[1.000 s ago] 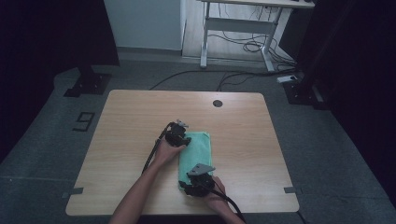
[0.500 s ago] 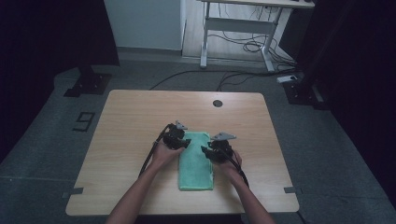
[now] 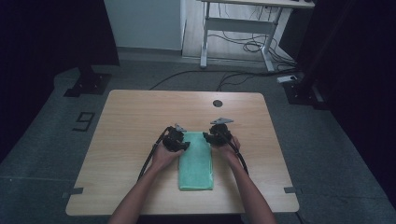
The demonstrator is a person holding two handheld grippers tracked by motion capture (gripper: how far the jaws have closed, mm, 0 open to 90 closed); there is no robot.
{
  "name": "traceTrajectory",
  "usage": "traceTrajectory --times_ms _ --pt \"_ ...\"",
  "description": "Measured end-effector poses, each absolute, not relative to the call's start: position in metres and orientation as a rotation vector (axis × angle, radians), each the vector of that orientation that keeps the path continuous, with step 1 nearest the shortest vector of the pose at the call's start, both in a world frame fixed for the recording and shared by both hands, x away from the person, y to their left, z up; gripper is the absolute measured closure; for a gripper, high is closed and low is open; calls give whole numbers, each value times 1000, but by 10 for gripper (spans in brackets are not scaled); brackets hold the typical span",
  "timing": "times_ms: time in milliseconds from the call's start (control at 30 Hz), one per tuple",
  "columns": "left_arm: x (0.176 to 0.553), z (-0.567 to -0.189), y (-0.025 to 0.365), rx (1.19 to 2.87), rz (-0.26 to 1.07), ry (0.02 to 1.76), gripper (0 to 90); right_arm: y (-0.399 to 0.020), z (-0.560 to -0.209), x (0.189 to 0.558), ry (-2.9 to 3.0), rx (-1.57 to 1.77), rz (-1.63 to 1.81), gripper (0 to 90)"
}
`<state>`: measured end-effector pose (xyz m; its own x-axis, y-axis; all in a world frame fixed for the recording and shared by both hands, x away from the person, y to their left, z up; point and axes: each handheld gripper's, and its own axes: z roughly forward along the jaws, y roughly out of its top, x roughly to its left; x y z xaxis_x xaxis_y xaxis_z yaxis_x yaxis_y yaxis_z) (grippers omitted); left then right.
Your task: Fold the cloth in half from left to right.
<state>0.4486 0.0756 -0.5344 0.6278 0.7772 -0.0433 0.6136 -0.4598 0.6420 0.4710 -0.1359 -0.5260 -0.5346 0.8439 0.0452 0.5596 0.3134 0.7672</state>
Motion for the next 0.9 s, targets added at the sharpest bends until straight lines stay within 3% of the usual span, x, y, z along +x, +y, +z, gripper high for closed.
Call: traceTrajectory --times_ms 500,900 --pt "447 -536 77 2200 347 1088 590 -150 -545 490 2171 1352 1029 635" --pt "449 -526 81 2155 364 1101 574 -156 -522 478 2153 1319 1149 596"
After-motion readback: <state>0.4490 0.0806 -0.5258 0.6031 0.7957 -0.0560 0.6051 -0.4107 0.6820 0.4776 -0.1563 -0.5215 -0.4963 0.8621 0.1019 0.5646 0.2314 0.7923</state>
